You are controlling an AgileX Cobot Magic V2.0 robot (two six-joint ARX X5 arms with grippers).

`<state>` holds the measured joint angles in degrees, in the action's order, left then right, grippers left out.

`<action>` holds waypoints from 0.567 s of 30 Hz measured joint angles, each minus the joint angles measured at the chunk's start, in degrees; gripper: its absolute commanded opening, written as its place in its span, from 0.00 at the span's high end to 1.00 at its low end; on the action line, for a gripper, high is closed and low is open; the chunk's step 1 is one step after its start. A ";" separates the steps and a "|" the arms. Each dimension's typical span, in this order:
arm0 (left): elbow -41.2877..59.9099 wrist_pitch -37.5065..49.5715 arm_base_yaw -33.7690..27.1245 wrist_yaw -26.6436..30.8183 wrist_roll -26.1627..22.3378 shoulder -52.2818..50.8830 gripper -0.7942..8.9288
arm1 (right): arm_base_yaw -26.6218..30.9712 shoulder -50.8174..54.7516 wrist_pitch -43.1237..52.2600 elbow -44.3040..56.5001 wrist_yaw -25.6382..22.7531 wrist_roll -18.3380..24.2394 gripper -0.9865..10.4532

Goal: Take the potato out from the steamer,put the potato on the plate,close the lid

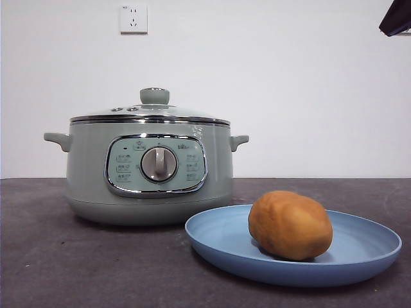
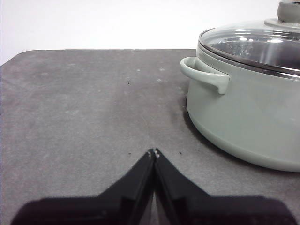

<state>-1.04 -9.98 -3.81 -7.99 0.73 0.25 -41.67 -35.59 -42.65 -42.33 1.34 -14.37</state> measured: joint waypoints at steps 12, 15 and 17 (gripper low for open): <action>0.00 0.00 -0.02 0.02 0.00 0.00 0.92 | 0.00 0.00 0.00 0.00 0.00 0.00 0.91; 0.00 0.00 -0.02 0.02 0.00 0.00 0.92 | 0.02 0.00 0.07 0.00 -0.09 0.24 0.91; 0.00 0.00 -0.02 0.02 0.00 0.00 0.92 | 0.90 0.50 0.31 0.00 -1.46 0.96 0.91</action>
<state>-1.04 -9.98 -3.84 -7.97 0.73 0.25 -40.77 -35.09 -42.35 -42.33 -0.12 -13.41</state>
